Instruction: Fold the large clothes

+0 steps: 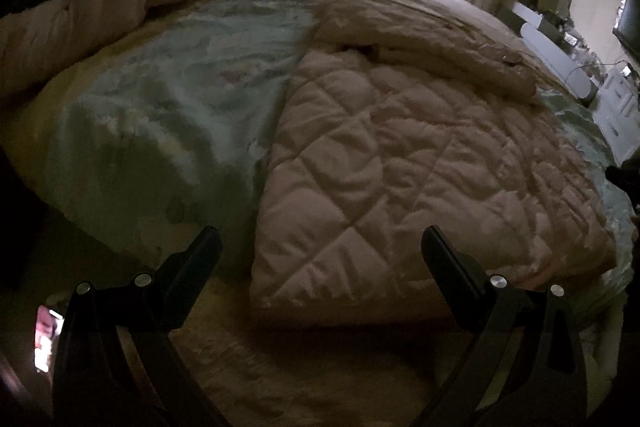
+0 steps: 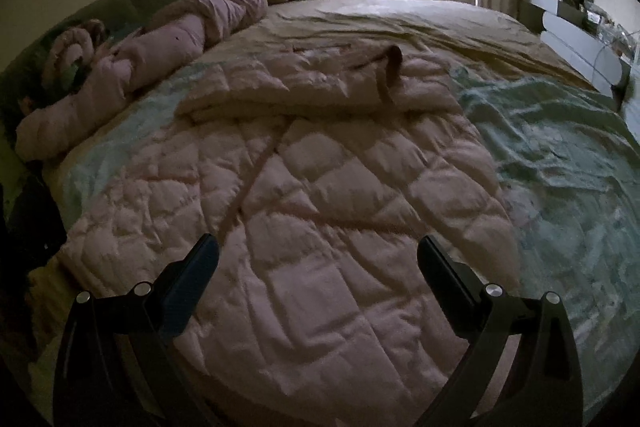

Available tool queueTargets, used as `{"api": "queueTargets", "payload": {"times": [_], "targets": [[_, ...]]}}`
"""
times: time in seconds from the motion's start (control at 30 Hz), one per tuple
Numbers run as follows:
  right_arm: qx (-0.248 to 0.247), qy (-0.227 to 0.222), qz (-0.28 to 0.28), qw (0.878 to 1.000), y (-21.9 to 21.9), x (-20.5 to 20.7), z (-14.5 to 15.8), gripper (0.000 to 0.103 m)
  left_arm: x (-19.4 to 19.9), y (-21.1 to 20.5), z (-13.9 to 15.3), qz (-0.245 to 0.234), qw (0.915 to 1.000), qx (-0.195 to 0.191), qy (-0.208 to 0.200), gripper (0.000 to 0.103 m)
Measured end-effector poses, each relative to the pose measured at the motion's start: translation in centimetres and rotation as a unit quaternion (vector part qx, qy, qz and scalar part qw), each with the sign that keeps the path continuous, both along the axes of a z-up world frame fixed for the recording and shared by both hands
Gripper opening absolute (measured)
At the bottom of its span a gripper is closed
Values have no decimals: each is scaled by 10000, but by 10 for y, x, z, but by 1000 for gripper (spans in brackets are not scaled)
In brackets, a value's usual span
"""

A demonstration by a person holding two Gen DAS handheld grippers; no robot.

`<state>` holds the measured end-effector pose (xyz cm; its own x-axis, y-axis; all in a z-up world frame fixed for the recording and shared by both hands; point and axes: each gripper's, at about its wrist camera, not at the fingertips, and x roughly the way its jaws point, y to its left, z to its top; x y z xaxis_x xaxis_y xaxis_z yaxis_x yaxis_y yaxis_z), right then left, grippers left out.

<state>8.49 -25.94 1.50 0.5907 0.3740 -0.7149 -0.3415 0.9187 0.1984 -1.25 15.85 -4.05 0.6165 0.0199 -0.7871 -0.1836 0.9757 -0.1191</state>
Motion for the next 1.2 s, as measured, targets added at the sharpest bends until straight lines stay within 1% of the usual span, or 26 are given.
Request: {"api": "queueTargets", "payload": {"times": [0.1, 0.2, 0.33, 0.57, 0.67, 0.83, 0.93, 1.0, 1.07, 1.1, 1.17, 1.2], "targets": [[-73, 76, -82, 9999, -9, -4, -7, 99, 1, 5, -8, 42, 9999, -28, 122, 94], [-175, 147, -169, 9996, -19, -6, -11, 99, 3, 10, -15, 85, 9997, -148, 202, 94], [-251, 194, -246, 9992, -28, -9, -16, 99, 9, 15, -19, 189, 9993, -130, 280, 94], [-378, 428, -309, 9979, -46, -13, -28, 99, 20, 21, -33, 104, 9970, -470, 603, 94], [-364, 621, -355, 9968, -56, -14, -35, 99, 23, 21, -38, 64, 9963, -501, 694, 94], [-367, 883, -387, 9947, -64, -19, -49, 99, 24, 22, -41, 61, 9955, -590, 737, 94], [-382, 962, -353, 9940, -67, -21, -53, 99, 23, 22, -40, 92, 9958, -593, 687, 94], [-427, 978, -317, 9938, -68, -23, -55, 99, 23, 22, -39, 57, 9958, -663, 621, 94], [-431, 1025, -320, 9933, -69, -24, -58, 99, 23, 18, -39, -92, 9948, -821, 588, 93], [-432, 1035, -309, 9932, -70, -26, -59, 99, 23, 13, -37, -164, 9951, -790, 569, 92], [-442, 1006, -286, 9935, -71, -30, -60, 99, 21, 5, -34, -265, 9959, -684, 535, 85], [-474, 1008, -265, 9934, -71, -32, -60, 99, 20, 2, -32, -288, 9965, -606, 502, 83]]}}
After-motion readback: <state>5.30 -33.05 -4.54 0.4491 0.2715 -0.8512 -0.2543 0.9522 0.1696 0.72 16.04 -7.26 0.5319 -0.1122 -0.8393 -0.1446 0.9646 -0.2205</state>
